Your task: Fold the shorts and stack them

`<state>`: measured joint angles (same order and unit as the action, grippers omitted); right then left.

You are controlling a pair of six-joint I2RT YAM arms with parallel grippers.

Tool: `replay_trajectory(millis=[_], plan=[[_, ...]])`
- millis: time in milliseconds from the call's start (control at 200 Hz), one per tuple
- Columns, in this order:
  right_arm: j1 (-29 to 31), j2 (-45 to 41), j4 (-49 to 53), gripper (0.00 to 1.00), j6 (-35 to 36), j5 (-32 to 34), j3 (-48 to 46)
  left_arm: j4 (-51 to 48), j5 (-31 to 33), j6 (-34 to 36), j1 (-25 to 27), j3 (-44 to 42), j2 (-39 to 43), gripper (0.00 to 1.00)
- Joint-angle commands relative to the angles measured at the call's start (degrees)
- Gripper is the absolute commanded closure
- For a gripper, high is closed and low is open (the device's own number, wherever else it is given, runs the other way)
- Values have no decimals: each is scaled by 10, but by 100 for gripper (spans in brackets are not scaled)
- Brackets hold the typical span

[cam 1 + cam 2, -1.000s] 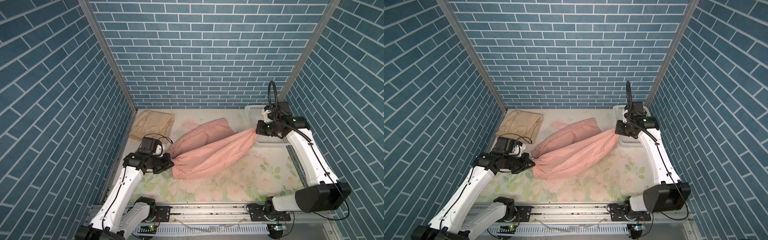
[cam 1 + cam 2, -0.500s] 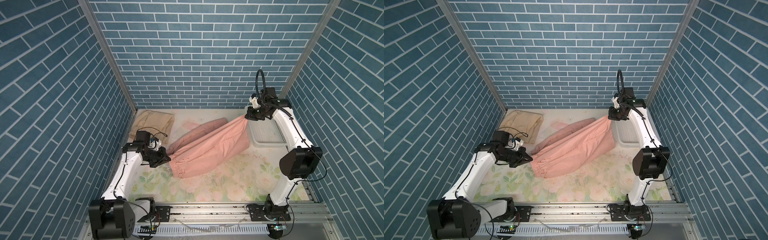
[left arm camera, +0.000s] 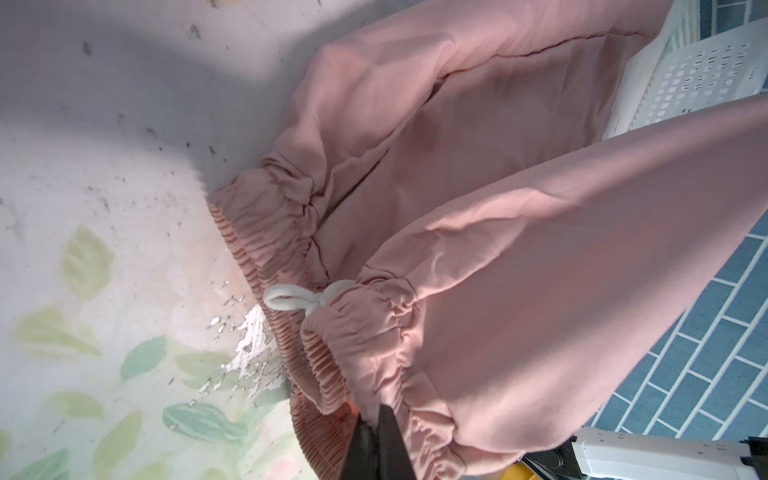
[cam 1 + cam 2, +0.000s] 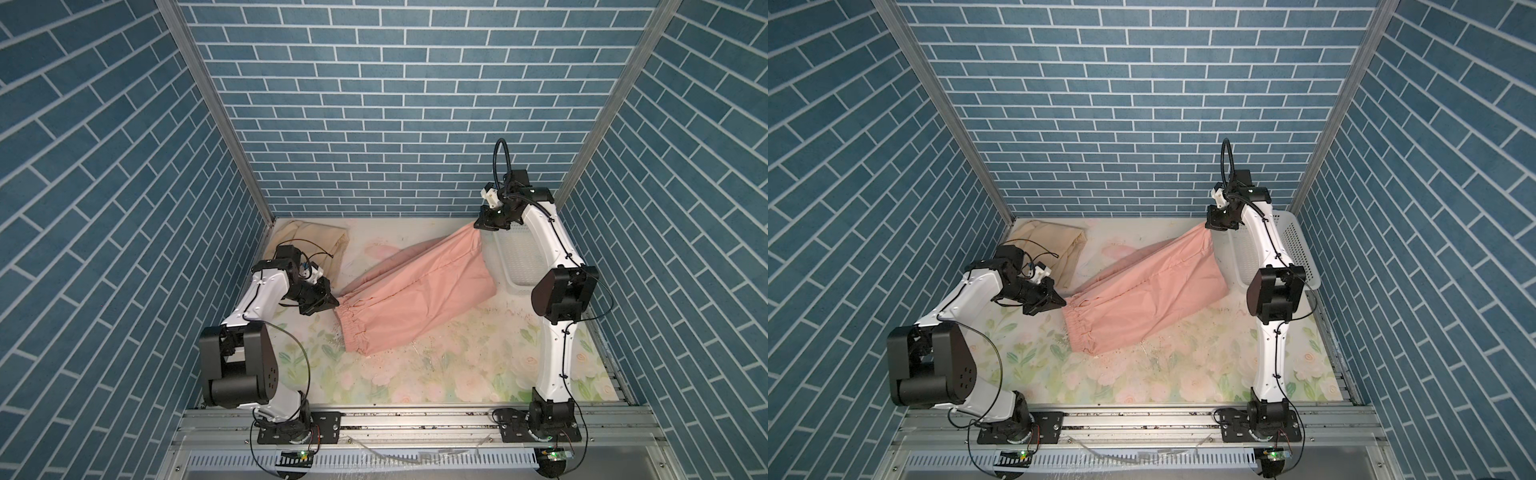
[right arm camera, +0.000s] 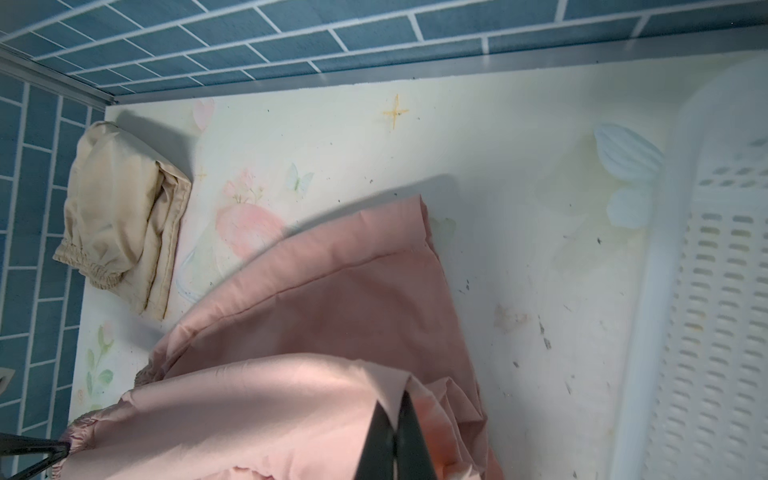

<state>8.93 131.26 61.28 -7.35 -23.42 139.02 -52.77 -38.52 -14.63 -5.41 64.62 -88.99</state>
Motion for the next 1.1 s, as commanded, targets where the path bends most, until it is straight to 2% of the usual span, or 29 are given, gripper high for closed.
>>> replay_trajectory(millis=[0, 110, 485, 575, 635, 710, 865, 940, 1020, 1095], plan=[[-1, 37, 11, 100, 22, -8, 57, -11, 32, 27, -9, 21, -29, 94], [2, 68, -4, 100, 20, -17, 84, 15, 29, 12, -19, 18, -42, 94], [13, 130, -118, 100, -24, -44, 84, 68, 56, -6, -35, 44, -100, 93], [15, 148, -142, 100, -39, -53, 83, 84, 64, -6, -41, 48, -117, 89], [18, 159, -159, 100, -47, -59, 83, 100, 67, -10, -43, 49, -128, 79], [22, 170, -177, 99, -56, -69, 84, 114, 69, -10, -44, 54, -140, 49], [28, 161, -194, 59, -63, -80, 84, 130, 61, -21, -43, 76, -134, 2], [28, 143, -192, 50, -59, -75, 83, 125, 78, -29, -44, 91, -100, 0], [28, 113, -177, 45, -44, -60, 76, 99, 114, -37, -47, 121, -56, 0], [28, 75, -146, 43, -30, -19, 56, 75, 149, -45, -47, 142, -7, 0]])
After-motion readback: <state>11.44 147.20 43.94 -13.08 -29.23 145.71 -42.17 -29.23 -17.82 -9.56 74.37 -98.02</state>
